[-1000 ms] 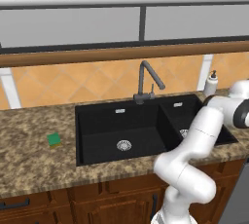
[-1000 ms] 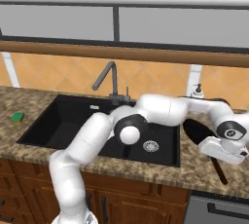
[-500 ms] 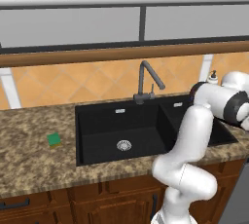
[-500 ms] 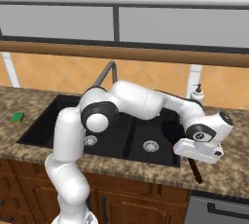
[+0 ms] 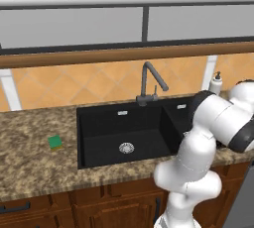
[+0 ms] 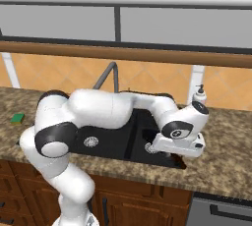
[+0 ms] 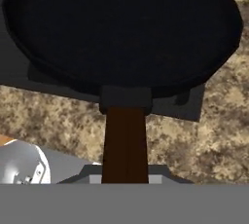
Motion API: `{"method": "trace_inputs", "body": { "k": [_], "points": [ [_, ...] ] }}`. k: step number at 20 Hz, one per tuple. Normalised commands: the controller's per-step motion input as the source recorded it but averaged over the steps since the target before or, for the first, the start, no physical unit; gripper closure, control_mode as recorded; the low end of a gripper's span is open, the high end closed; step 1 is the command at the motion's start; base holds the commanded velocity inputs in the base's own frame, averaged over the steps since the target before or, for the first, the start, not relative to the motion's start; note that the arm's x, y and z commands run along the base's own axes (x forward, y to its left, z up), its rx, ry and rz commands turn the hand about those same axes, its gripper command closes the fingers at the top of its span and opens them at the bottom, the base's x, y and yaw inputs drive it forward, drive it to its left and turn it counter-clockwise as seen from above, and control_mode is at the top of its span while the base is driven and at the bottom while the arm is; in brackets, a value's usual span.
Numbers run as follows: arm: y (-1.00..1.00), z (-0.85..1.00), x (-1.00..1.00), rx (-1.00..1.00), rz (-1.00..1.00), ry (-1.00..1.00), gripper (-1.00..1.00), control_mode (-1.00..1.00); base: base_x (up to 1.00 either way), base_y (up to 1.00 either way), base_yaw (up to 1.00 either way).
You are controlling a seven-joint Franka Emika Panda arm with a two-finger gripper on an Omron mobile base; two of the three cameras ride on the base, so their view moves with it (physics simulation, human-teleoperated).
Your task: Pick the pan and sponge and place them into the sink. Then turn on the water.
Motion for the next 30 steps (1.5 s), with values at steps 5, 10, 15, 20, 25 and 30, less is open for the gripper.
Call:
{"method": "trace_inputs", "body": {
  "k": [5,10,15,20,25,30],
  "points": [
    [0.26,0.77,-0.19,0.00,0.00,-0.03,1.00,-1.00,0.00,0.00,0.00],
    [0.26,0.56,-0.12,0.01,0.15,-0.10,1.00,-1.00,0.00,0.00,0.00],
    [0.36,0.36,-0.23,0.00,0.29,-0.02,1.00,-1.00,0.00,0.00,0.00],
    [0.59,0.10,-0.03,0.00,0.40,-0.01,1.00,-1.00,0.00,0.00,0.00],
    [0.70,0.14,0.00,0.00,0.42,-0.02,1.00,-1.00,0.00,0.00,0.00],
    [0.82,0.23,0.00,0.00,0.35,-0.02,1.00,-1.00,0.00,0.00,0.00]
  ]
}}
